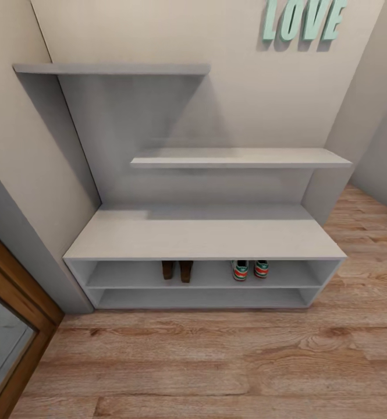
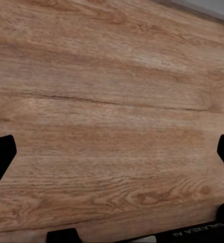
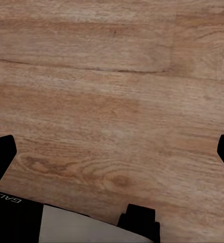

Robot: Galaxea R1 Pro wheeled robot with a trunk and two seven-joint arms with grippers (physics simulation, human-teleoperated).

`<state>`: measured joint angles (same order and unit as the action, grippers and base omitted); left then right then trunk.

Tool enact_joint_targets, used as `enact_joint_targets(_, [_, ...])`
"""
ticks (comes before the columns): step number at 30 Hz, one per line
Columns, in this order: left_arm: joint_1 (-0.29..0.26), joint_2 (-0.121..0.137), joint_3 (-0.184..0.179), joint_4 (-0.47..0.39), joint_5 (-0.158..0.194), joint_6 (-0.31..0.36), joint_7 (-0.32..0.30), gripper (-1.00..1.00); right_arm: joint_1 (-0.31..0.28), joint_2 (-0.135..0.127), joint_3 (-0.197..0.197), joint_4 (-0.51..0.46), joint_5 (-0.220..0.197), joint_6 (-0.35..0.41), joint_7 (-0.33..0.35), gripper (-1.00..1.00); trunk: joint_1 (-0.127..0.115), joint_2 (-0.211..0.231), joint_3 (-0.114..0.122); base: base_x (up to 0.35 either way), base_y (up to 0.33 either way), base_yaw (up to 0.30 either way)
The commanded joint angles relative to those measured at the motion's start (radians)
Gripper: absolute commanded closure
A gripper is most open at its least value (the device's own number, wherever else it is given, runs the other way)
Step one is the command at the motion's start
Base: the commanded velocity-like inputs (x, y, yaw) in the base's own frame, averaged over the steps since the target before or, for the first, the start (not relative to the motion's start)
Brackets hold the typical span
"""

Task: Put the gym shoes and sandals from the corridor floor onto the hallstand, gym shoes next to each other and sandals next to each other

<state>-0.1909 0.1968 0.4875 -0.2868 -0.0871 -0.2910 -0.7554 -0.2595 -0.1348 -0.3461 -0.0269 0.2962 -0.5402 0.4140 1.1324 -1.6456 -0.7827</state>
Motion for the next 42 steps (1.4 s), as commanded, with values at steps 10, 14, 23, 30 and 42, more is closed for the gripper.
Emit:
enact_joint_targets(10, [-0.001,0.000,0.010,0.005,-0.016,-0.005,-0.004,-1.00,0.004,0.021,-0.009,-0.002,0.005,-0.001,0.003,-1.00,0.000,0.000,-0.001,0.000,0.000,0.000])
enact_joint_targets(14, [-0.001,0.001,0.013,0.005,-0.015,-0.005,-0.003,-1.00,0.005,0.031,-0.009,-0.002,0.005,-0.001,0.003,-1.00,0.000,0.000,-0.001,0.000,0.000,0.000])
enact_joint_targets(23, [-0.001,0.002,0.018,0.005,-0.008,-0.003,-0.002,-1.00,0.005,0.038,-0.010,-0.002,0.004,-0.001,0.003,-1.00,0.000,0.000,-0.001,0.000,0.000,0.000])
enact_joint_targets(30, [-0.001,0.001,0.019,0.006,-0.008,-0.001,-0.002,-1.00,0.005,0.039,-0.010,-0.002,0.004,-0.001,0.003,-1.00,0.000,0.000,-0.001,0.000,0.000,0.000])
enact_joint_targets(42, [-0.001,0.001,0.020,0.020,-0.003,-0.002,0.032,-1.00,0.005,0.039,-0.010,-0.002,0.004,-0.001,0.003,-1.00,0.000,0.000,-0.001,0.000,0.000,0.000])
